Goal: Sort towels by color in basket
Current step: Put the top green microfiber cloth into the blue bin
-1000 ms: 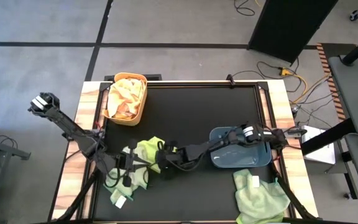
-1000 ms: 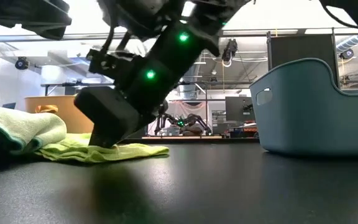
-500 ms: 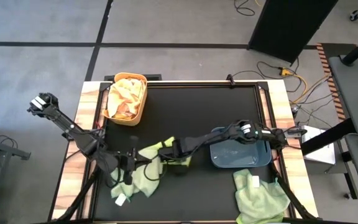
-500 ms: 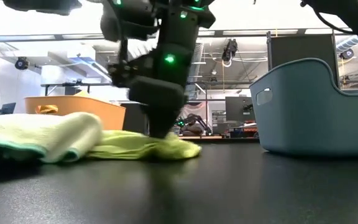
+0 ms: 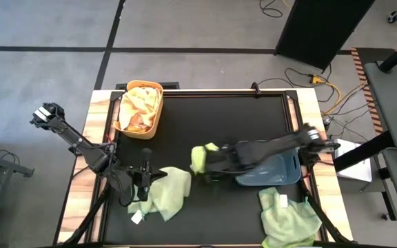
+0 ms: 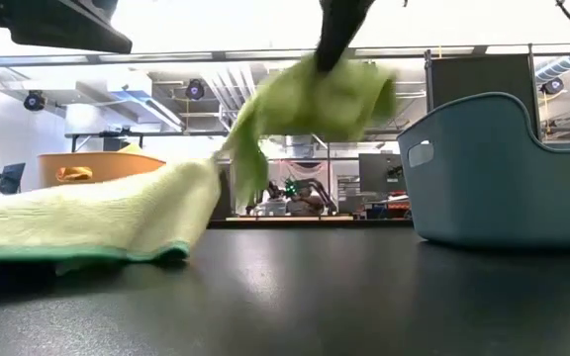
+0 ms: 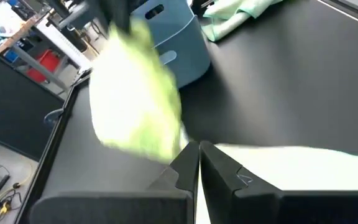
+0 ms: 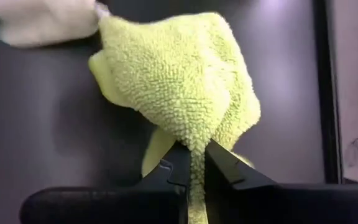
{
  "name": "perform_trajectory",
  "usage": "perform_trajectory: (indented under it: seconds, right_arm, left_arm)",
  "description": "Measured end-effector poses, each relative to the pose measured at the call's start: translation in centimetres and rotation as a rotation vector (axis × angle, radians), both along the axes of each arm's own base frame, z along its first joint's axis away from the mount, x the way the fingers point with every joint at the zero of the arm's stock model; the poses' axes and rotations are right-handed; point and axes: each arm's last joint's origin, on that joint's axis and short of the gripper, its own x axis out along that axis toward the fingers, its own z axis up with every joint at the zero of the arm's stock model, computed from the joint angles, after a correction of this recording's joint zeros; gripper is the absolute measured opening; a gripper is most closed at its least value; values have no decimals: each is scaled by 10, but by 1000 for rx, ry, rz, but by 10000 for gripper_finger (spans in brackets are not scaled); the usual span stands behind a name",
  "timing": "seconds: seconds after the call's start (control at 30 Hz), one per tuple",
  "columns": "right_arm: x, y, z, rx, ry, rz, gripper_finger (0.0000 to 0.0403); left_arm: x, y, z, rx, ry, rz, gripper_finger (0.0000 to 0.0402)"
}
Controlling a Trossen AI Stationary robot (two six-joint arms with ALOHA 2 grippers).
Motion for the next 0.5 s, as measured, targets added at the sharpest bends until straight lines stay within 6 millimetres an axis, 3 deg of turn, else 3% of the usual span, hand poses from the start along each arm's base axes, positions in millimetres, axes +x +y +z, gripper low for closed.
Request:
perform_trajectory:
  seconds: [0.13, 0.23, 0.4, 0.5]
  right_arm:
    - [-50, 13, 50, 84, -77, -88, 14]
    - [-83, 21, 71, 190, -91, -200, 14]
    - [-127, 27, 84, 356, -146, -358, 14]
    - [-148, 24, 74, 350, -122, -423, 13]
  left_arm:
    - [1, 0, 2, 3, -2, 1, 0]
    - [1, 0, 2, 7, -1, 0, 0]
    - [2, 2, 2, 21, 0, 2, 0]
    - [3, 4, 2, 20, -1, 13, 0]
